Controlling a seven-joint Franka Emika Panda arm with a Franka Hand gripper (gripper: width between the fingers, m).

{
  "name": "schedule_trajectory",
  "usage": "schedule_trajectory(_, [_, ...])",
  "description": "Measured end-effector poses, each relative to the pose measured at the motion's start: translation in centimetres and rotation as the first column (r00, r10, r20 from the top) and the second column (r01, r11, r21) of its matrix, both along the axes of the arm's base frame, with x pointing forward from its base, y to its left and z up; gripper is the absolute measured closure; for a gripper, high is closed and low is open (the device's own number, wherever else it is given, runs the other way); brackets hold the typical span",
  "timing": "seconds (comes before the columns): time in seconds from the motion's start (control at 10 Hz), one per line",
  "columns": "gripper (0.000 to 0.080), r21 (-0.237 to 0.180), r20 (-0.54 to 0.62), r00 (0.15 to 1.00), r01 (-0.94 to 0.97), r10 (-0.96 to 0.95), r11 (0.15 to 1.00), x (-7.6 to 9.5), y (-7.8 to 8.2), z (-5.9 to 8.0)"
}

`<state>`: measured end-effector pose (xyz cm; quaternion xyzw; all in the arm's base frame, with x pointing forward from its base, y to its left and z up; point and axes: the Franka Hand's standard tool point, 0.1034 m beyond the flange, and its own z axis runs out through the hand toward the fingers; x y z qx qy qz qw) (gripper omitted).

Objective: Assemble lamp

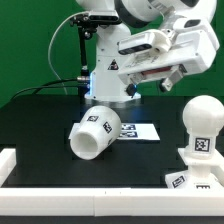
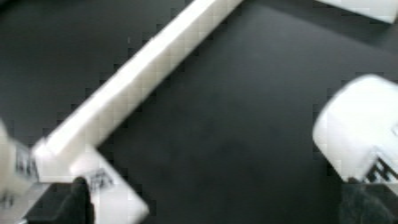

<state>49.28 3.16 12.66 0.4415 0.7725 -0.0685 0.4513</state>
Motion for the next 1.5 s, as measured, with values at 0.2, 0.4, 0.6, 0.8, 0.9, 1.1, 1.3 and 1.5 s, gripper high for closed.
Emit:
schedule_trajectory(0.2, [0.0101,0.077,0.053,0.996,0.064,-0.068,0.995,-0.1,0.1,-0.2])
schedule_trajectory(0.4, [0.0101,0.075,0.051,0.996,0.064,-0.068,0.995,-0.1,0.1,-0.2])
schedule_trajectory(0.6, [0.0101,0.142,0.067,0.974,0.204,-0.215,0.969,0.6,-0.3,0.8])
schedule_trajectory(0.8, [0.0101,0.178,0.087,0.888,0.432,-0.452,0.884,1.5,-1.0,2.0])
schedule_trajectory(0.9, [0.0101,0.200,0.094,0.817,0.545,-0.569,0.814,2.1,-0.5,2.8])
schedule_trajectory(1.1, [0.0101,0.176,0.043,0.799,0.585,-0.600,0.791,3.7,-0.6,3.9])
schedule_trajectory(1.3, [0.0101,0.165,0.024,0.815,0.568,-0.579,0.806,3.8,-1.0,3.8])
schedule_trajectory(1.5, [0.0101,0.164,0.023,0.816,0.567,-0.578,0.807,3.8,-0.9,3.8])
